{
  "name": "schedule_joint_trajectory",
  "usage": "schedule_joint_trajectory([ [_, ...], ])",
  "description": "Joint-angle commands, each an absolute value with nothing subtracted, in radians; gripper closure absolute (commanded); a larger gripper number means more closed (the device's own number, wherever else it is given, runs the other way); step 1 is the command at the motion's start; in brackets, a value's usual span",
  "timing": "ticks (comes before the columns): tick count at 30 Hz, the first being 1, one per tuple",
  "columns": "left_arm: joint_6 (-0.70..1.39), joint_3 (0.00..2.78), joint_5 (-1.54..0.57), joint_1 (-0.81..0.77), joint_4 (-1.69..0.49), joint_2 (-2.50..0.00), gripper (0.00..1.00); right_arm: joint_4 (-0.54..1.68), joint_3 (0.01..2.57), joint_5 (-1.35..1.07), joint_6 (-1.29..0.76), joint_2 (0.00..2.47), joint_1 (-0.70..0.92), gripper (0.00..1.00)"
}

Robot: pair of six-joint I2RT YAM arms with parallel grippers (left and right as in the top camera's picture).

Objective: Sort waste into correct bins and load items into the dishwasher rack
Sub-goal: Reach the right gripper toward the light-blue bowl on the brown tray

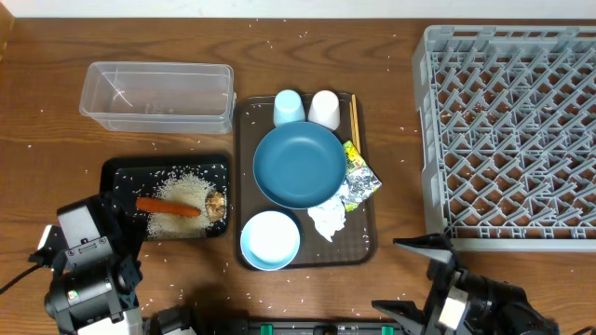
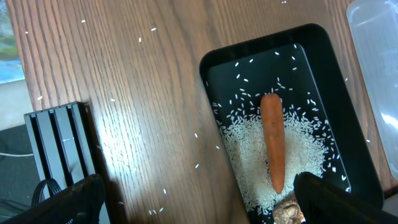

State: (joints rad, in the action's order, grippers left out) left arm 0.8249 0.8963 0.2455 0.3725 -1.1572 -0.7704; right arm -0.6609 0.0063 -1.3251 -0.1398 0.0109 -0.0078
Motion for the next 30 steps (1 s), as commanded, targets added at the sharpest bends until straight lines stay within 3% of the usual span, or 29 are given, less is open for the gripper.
schedule_joint_trajectory([
  [1,0.812,0.913,0.251,0.377,-1.163,-0.773,0.02,-0.612,0.006,-1.229,-0.257,0.009,-0.004,0.01],
  [11,0.812,0.913,0.251,0.377,-1.163,-0.775,0.02,-0.564,0.091,-1.063,-0.284,0.127,-0.014,0.01],
  [18,0.812,0.913,0.251,0.377,-1.163,-0.775,0.02,-0.564,0.387,-1.072,-0.280,0.471,-0.015,0.01],
  [22,0.812,0.913,0.250,0.377,-1.163,-0.775,0.02,-0.616,0.574,-1.238,-0.293,0.683,-0.012,0.01],
  [26,0.812,0.913,0.250,0.377,-1.163,-0.775,0.02,-0.735,0.678,-1.425,-0.522,0.808,-0.003,0.01],
  [30,0.812,0.913,0.251,0.377,-1.163,-0.775,0.02,-0.753,0.692,-1.295,-0.682,0.878,0.035,0.01],
])
